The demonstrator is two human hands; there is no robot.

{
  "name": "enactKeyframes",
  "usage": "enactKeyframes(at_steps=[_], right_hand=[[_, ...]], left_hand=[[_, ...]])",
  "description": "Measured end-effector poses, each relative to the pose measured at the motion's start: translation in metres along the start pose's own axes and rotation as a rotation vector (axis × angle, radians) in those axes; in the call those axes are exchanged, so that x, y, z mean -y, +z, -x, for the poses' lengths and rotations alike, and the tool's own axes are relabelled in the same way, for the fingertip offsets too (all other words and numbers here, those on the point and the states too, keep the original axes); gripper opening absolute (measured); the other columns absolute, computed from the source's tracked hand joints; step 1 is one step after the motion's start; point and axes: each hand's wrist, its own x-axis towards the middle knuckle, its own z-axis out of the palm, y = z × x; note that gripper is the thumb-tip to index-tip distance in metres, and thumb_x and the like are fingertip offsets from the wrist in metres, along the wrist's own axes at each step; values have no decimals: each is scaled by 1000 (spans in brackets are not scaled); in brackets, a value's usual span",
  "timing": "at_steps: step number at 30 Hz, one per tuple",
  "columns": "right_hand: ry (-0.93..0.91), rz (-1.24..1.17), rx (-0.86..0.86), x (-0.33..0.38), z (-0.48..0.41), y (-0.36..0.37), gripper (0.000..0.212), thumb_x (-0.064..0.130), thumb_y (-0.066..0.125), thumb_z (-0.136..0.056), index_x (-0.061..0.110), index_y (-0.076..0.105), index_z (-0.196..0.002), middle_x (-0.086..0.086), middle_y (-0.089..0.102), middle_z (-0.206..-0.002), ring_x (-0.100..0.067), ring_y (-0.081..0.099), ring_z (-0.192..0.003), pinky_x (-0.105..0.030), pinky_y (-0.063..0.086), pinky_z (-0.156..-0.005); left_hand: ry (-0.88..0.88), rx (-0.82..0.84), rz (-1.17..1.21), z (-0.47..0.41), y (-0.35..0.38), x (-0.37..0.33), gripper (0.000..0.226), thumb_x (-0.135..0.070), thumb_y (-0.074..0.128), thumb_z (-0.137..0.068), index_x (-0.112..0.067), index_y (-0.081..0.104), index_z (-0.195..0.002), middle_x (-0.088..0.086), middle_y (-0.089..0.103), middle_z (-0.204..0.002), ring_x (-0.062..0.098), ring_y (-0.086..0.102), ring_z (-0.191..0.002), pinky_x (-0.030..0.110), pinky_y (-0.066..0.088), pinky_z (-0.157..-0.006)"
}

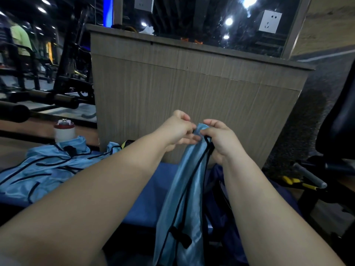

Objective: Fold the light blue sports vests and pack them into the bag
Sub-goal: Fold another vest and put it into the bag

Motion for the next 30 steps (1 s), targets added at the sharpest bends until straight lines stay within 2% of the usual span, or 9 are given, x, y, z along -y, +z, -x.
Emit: enactKeyframes(at_steps=[3,6,10,16,20,25,27,29,30], right_hand=[[-10,-18,20,6,3,-1,27,-9,49,-89,15,61,-95,-7,63,-78,-17,59,-66,-29,52,-62],[-16,-124,56,15,6,-2,30,-10,44,-87,13,62,-92,-7,61,-73,-17,58,-65,-26,52,-59],[-5,-232,28,24,6,-4,35,-12,35,-85,13,60,-88,-10,59,-71,-21,57,-60,-29,52,-58],[-43,-326,-165,32,3,-14,36,-11,32,-90,13,60,-88,-6,61,-62,-17,60,-50,-29,53,-54],[-103,-251,-341,30,-1,-23,40,-7,30,-88,19,59,-84,-3,53,-76,-15,51,-60,-31,47,-59],[-224,-23,-458,25,-3,-33,36,-3,34,-86,23,58,-81,4,47,-73,-12,40,-61,-27,36,-56],[-306,198,-362,24,-1,-30,27,4,45,-91,26,60,-85,10,52,-77,-7,46,-66,-21,37,-59],[-326,478,-128,23,3,-23,6,25,67,-89,30,65,-93,19,60,-91,0,55,-83,-14,42,-68],[-287,628,15,20,4,-18,25,37,76,-81,33,66,-104,20,61,-101,2,56,-93,-14,43,-76]], left_hand=[[25,46,-223,-5,-19,22,60,1,61,-74,-16,40,-128,2,60,-106,15,62,-91,30,52,-79],[-56,409,-171,-1,-34,45,84,-5,70,-64,-28,38,-138,1,57,-133,17,55,-121,35,45,-102],[-91,586,-224,8,-31,58,60,-7,75,-69,-18,57,-125,4,68,-122,19,64,-113,30,51,-96],[-280,672,-600,10,-44,71,39,-11,83,-71,-9,71,-108,8,73,-108,27,68,-105,36,53,-96],[-299,630,-556,10,-61,74,43,-7,79,-77,-12,66,-117,5,72,-114,23,66,-109,34,50,-99],[-227,396,-399,6,-76,62,35,-17,71,-87,-14,64,-121,6,72,-113,23,68,-105,39,52,-97],[-195,322,-346,4,-76,53,29,-21,67,-91,-17,64,-119,8,71,-112,25,68,-103,40,54,-94],[-135,300,-298,3,-72,41,26,-19,63,-93,-18,63,-120,9,70,-113,24,68,-103,36,55,-90],[-101,303,-271,3,-69,35,25,-17,61,-94,-17,63,-119,8,71,-111,22,69,-100,33,56,-86]])
